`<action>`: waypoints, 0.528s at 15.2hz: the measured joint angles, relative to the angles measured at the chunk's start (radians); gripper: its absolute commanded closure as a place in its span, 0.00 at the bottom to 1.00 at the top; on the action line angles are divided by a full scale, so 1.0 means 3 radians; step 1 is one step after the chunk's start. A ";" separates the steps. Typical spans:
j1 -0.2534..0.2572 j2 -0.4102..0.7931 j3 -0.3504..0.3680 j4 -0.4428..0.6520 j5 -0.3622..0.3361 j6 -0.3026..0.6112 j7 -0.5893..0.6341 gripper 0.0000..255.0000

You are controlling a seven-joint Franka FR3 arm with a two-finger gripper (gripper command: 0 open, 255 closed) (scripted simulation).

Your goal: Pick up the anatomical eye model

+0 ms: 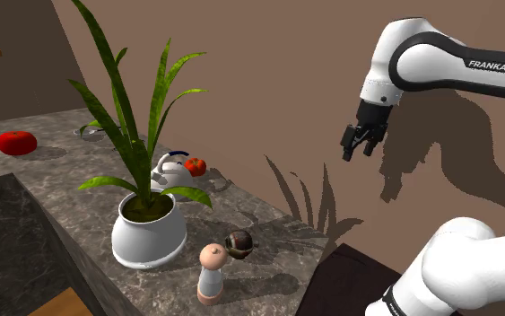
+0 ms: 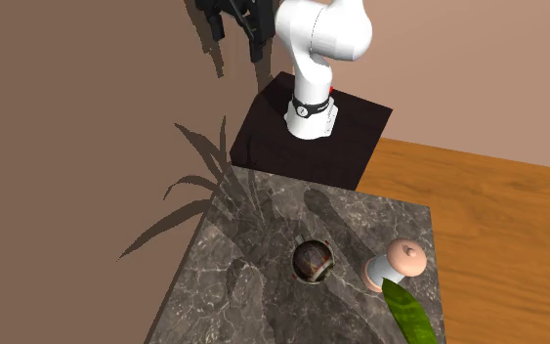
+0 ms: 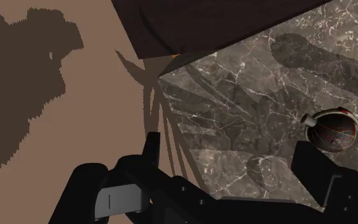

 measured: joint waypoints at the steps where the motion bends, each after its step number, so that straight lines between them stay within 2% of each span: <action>1: 0.0000 0.0000 0.0000 0.0000 0.0000 0.0000 0.0000 0.00; 8: 0.0244 0.0275 -0.0086 -0.0408 0.0067 0.0721 -0.0429 0.00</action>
